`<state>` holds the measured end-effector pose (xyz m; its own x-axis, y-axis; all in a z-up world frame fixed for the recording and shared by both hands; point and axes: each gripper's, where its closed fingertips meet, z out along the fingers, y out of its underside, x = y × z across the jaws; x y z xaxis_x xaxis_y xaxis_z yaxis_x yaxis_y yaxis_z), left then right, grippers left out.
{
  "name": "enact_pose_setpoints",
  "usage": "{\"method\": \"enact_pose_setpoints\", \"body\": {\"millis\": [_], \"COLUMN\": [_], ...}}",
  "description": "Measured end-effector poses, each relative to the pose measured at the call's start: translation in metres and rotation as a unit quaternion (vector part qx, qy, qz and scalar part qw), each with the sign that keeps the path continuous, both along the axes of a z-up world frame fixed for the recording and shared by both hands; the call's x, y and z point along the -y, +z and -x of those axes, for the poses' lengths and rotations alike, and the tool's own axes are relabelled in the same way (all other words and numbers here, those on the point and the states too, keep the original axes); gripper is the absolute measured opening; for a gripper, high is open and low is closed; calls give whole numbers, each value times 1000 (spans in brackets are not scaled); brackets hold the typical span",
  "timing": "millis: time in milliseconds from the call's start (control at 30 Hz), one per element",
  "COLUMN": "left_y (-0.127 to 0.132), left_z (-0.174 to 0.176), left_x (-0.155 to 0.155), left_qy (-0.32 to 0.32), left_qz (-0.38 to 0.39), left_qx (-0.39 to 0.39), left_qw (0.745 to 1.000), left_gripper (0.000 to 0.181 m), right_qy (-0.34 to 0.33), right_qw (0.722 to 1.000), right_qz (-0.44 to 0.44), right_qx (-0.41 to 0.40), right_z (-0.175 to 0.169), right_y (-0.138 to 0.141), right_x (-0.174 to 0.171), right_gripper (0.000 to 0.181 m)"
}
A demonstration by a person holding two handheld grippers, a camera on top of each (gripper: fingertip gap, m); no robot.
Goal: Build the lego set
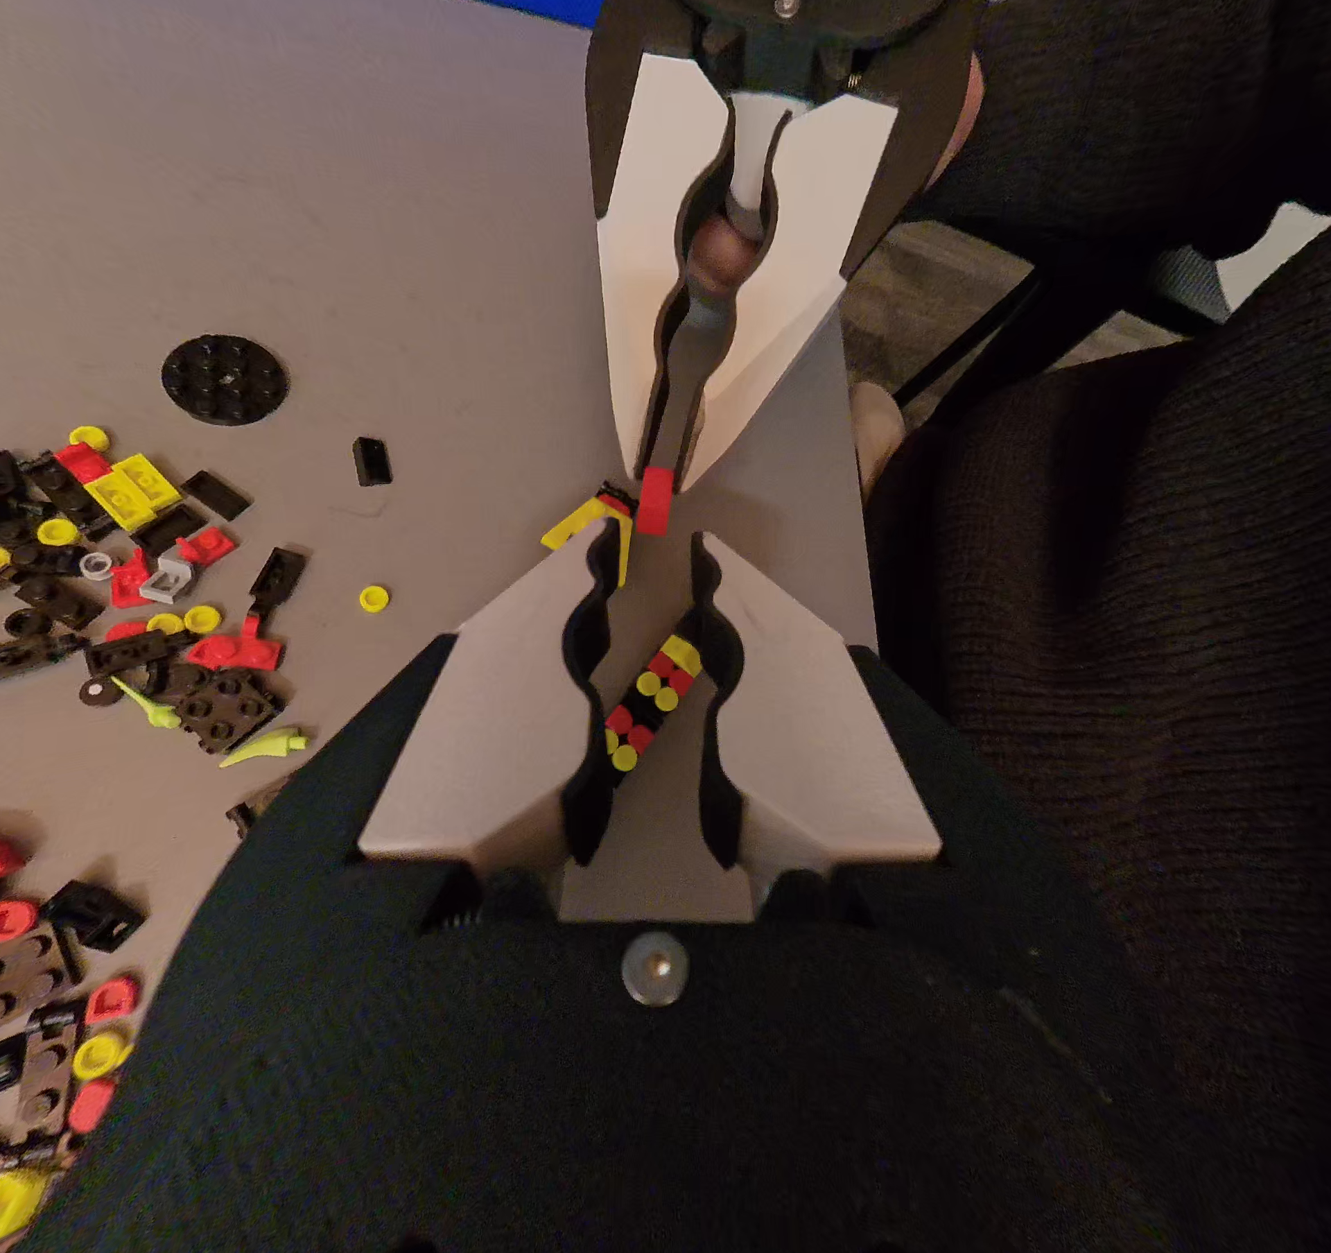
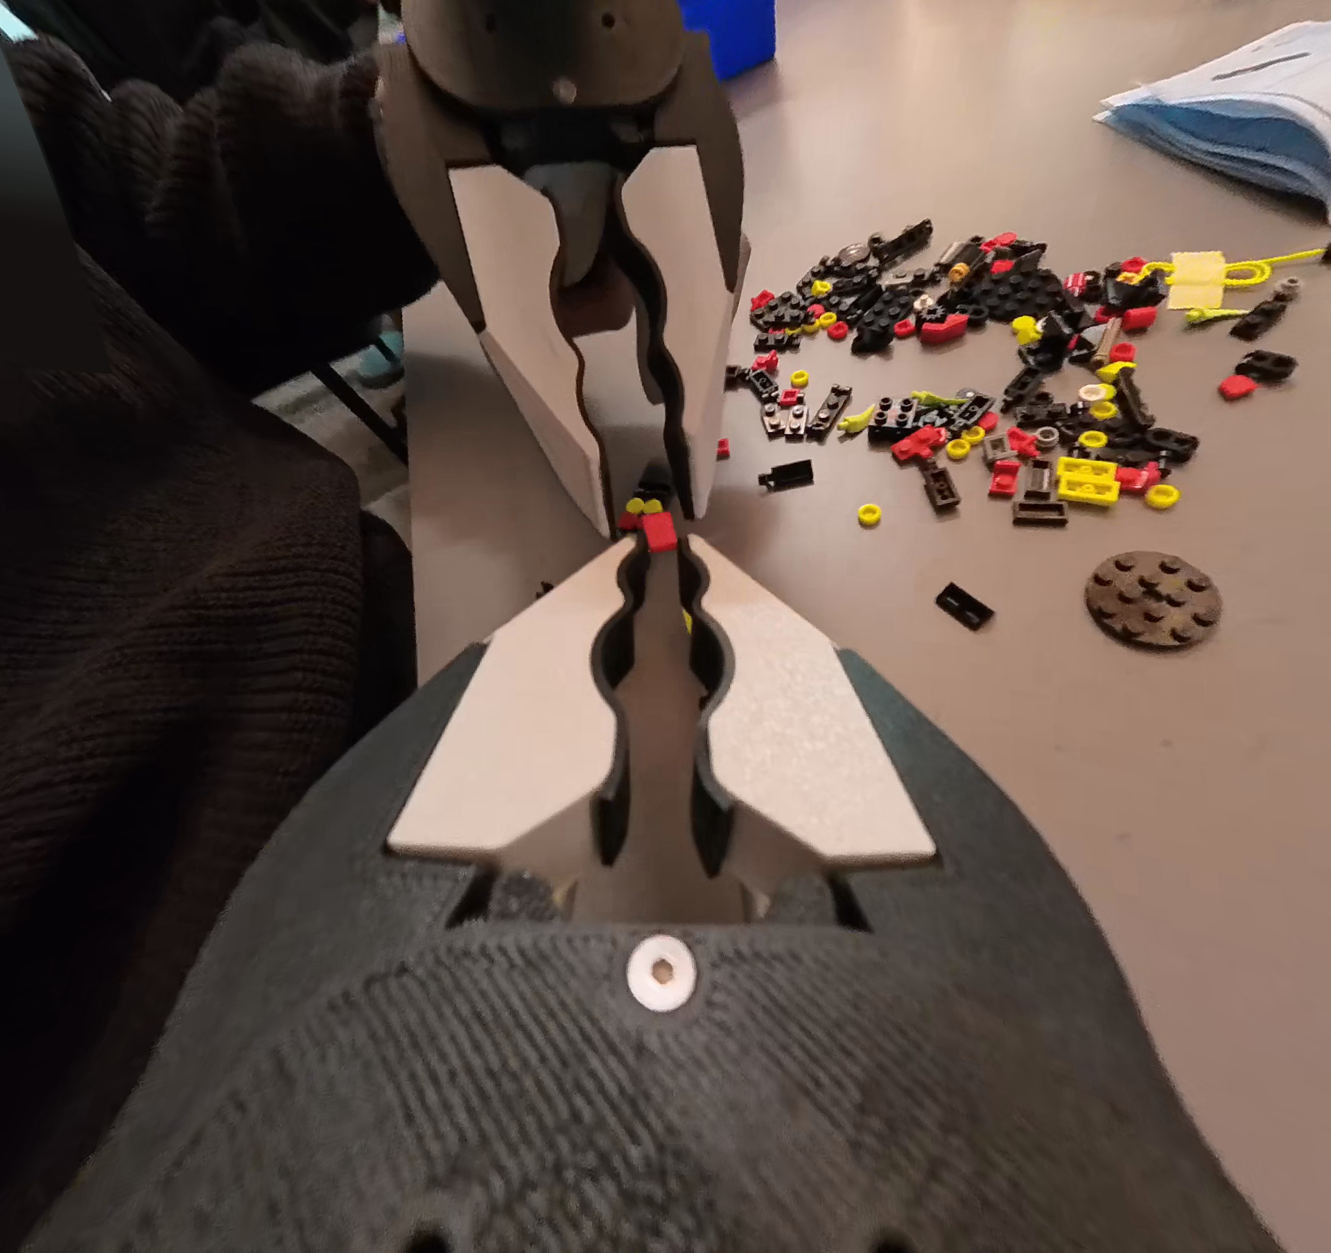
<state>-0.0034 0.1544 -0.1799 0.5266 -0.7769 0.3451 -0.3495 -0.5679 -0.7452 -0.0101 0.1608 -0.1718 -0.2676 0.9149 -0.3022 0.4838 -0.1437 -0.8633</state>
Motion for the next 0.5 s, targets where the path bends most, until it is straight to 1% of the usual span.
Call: {"method": "enact_pose_setpoints", "body": {"millis": [200, 267, 500], "left_y": [6, 8, 9], "left_z": [-1, -1, -1], "left_x": [-2, -4, -5], "left_qy": [4, 8, 11], "left_qz": [1, 1, 0], "left_qx": [33, 41, 49], "left_qw": [999, 999, 999], "left_gripper": [8, 6, 6], "right_qy": [-5, -3, 6], "right_qw": [999, 999, 1000], "right_qz": [40, 41, 29], "right_qx": [-15, -14, -5], "right_z": [-1, -1, -2], "right_y": [7, 6, 2], "right_x": [-3, -2, 1], "right_gripper": [6, 7, 6]}}
